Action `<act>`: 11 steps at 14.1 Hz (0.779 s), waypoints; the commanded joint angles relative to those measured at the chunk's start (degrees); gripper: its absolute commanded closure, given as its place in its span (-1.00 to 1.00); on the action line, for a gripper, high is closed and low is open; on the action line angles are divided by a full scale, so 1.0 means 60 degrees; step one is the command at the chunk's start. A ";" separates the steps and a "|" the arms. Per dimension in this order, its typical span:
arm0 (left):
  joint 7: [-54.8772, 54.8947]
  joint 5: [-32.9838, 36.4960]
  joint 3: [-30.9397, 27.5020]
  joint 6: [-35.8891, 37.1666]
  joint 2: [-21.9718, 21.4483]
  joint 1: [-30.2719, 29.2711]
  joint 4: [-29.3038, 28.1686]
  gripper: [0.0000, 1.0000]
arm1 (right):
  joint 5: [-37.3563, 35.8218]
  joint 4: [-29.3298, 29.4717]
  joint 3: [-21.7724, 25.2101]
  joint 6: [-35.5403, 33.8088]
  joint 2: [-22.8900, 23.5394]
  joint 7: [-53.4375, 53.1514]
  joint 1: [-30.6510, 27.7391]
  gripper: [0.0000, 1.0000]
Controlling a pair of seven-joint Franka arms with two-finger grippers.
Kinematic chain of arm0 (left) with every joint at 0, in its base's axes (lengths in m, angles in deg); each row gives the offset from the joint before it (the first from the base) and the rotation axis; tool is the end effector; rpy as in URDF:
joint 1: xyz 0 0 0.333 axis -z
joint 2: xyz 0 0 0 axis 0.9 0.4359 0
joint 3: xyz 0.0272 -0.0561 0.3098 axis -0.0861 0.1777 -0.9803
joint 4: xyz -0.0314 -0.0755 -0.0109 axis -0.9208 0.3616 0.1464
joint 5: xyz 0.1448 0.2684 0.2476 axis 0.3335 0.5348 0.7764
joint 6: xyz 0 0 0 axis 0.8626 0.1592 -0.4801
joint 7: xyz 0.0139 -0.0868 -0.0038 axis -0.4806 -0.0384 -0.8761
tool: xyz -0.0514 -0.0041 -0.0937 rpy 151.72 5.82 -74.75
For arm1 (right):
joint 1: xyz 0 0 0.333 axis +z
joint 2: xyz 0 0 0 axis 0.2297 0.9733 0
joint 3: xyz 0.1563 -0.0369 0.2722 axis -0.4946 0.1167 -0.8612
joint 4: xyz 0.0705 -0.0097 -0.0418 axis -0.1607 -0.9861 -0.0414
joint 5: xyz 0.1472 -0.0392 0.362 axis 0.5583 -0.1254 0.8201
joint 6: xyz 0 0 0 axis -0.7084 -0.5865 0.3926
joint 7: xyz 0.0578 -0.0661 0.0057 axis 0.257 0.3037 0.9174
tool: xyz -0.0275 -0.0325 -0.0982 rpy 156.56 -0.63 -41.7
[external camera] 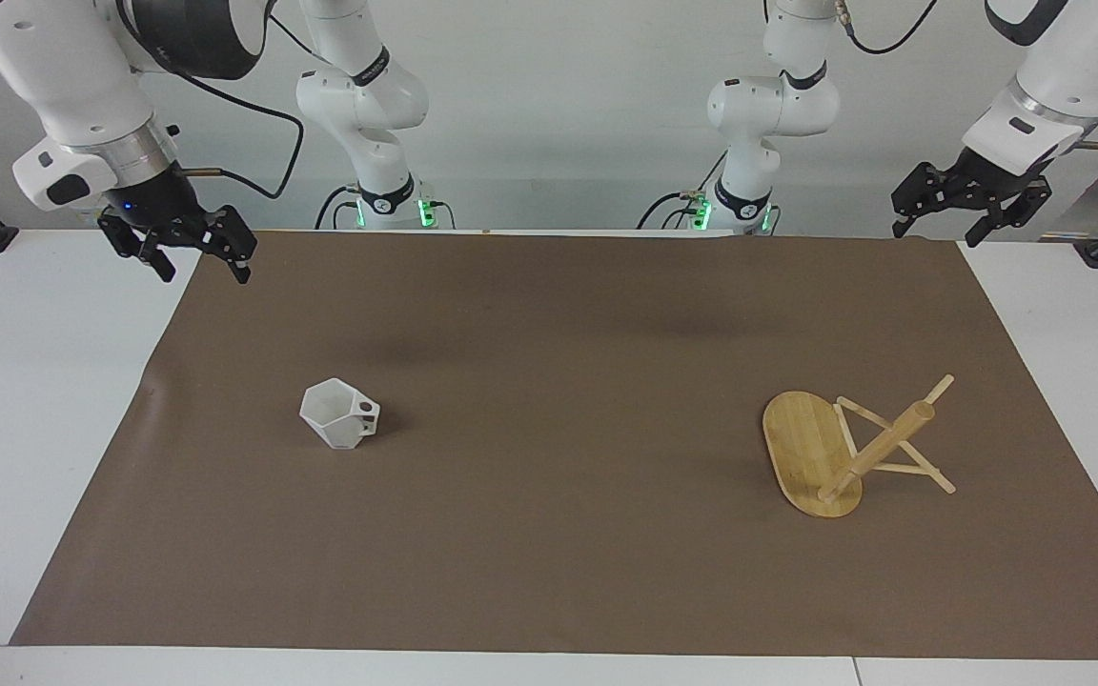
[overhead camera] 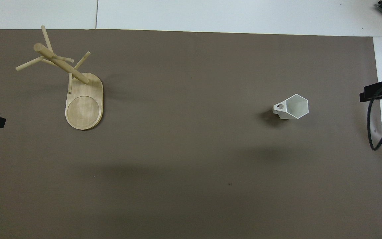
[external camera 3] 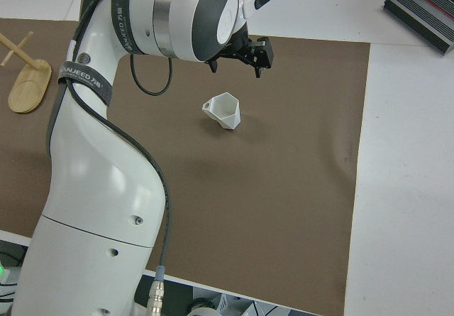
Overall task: Hang cup on rack
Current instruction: 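Move the right gripper toward the white hexagonal mug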
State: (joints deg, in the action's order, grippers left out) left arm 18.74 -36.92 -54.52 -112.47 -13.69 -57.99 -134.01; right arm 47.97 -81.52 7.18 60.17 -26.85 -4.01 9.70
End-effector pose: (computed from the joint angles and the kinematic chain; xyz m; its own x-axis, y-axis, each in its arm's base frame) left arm 0.5272 0.0046 0.6504 0.9784 -0.1973 -0.0619 -0.1957 -0.9802 0.0306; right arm 0.5738 -0.0594 0.6237 0.9988 -0.0413 0.0267 -0.0412 -0.9991 -0.0041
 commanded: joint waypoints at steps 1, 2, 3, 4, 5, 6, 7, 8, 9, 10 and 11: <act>-0.0112 0.0047 0.1011 0.0436 0.0178 -0.0885 0.0315 -1.00 | -0.0126 -0.0054 -0.0023 0.0022 -0.0030 -0.0092 -0.0048 -1.00; -0.0112 0.0062 0.1283 0.0423 0.0149 -0.1083 0.0330 -1.00 | -0.0126 -0.0083 -0.0023 0.0037 -0.0044 -0.0092 -0.0048 -1.00; -0.0112 0.0062 0.1257 0.0379 0.0106 -0.1100 0.0301 -1.00 | -0.0126 -0.0141 -0.0023 0.0052 -0.0059 -0.0077 -0.0048 -1.00; -0.0112 0.0062 0.1257 0.0364 0.0076 -0.1100 0.0286 -1.00 | -0.0111 -0.0301 -0.0037 0.0182 -0.0132 -0.0077 -0.0034 -1.00; -0.0112 0.0062 0.1227 0.0379 0.0076 -0.1085 0.0286 -1.00 | -0.0111 -0.0694 -0.0066 0.0532 -0.0292 -0.0034 -0.0019 -1.00; -0.0112 0.0076 0.1227 0.0393 0.0047 -0.1100 0.0286 -1.00 | -0.0111 -0.1278 -0.0081 0.1086 -0.0540 -0.0062 0.0010 -1.00; -0.0112 0.0076 0.1242 0.0364 0.0032 -0.1114 0.0228 -1.00 | -0.0111 -0.1879 -0.0081 0.1686 -0.0760 -0.0034 0.0011 -1.00; -0.0127 0.0076 0.1242 0.0364 -0.0026 -0.1100 0.0155 -1.00 | -0.0111 -0.2363 -0.0096 0.2171 -0.0907 -0.0004 0.0011 -1.00; -0.0127 0.0076 0.1242 0.0335 -0.0056 -0.1056 0.0053 -1.00 | -0.0097 -0.2701 -0.0096 0.2567 -0.0923 -0.0004 0.0025 -1.00; -0.0127 0.0076 0.1242 0.0335 -0.0099 -0.1027 0.0008 -1.00 | -0.0068 -0.2966 -0.0111 0.2992 -0.0865 -0.0004 0.0025 -1.00; -0.0127 0.0076 0.1242 0.0320 -0.0114 -0.1012 -0.0021 -1.00 | -0.0053 -0.3230 -0.0111 0.3431 -0.0778 -0.0004 0.0040 -1.00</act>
State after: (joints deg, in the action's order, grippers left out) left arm 18.47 -36.90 -47.60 -111.57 -13.71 -63.83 -133.89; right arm 47.97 -94.91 6.83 75.54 -29.51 -4.01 9.95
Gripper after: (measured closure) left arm 0.000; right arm 0.000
